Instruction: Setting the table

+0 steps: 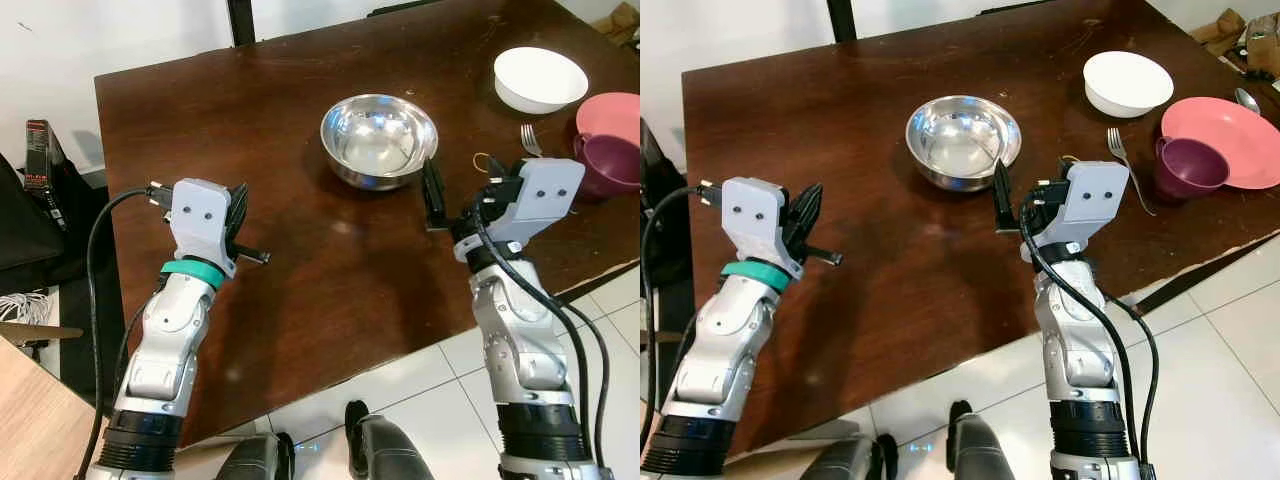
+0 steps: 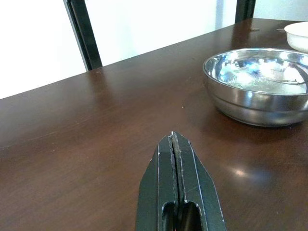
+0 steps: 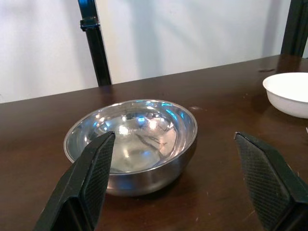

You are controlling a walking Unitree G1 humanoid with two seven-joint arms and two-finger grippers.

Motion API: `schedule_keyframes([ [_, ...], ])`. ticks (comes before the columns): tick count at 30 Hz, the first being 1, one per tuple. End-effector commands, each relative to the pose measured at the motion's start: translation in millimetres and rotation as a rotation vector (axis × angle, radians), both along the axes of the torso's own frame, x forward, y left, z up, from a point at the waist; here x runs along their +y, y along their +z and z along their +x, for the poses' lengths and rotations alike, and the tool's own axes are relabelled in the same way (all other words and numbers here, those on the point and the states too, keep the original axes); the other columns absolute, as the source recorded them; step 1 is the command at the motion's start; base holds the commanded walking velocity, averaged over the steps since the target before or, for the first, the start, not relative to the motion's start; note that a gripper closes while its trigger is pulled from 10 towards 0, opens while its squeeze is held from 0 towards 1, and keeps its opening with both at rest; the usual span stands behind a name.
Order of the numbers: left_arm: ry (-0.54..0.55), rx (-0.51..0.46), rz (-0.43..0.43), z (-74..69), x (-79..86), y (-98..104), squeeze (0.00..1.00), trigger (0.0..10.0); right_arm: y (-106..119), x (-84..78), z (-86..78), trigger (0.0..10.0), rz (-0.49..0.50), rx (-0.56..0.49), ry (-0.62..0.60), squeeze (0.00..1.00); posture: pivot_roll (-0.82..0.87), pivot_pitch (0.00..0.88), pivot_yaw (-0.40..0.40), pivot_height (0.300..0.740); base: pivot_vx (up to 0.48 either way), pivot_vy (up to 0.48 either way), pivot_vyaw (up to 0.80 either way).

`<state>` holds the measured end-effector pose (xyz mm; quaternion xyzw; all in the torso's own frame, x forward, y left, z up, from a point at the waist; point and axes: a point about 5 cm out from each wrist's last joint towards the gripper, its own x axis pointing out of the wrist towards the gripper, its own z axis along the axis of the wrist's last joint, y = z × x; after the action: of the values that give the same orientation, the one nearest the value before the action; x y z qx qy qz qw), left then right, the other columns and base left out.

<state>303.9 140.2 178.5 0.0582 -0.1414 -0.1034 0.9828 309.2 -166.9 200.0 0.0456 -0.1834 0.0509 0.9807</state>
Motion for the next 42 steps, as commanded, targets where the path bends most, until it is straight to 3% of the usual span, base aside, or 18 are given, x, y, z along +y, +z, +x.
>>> schedule_keyframes([
  [1,0.004,0.018,0.011,-0.6,-0.1,-5.4,0.0,10.0,-6.1,0.1,0.4,10.0,0.001,0.031,-0.001,0.0,-0.1,0.146,0.063,0.74,-0.307,0.0,0.0],
  [42,0.004,0.02,0.01,0.9,-0.2,-4.6,0.0,10.0,-8.6,1.6,1.8,10.0,0.006,0.04,-0.001,0.0,-0.1,0.146,0.068,0.74,-0.315,0.0,0.0],
])
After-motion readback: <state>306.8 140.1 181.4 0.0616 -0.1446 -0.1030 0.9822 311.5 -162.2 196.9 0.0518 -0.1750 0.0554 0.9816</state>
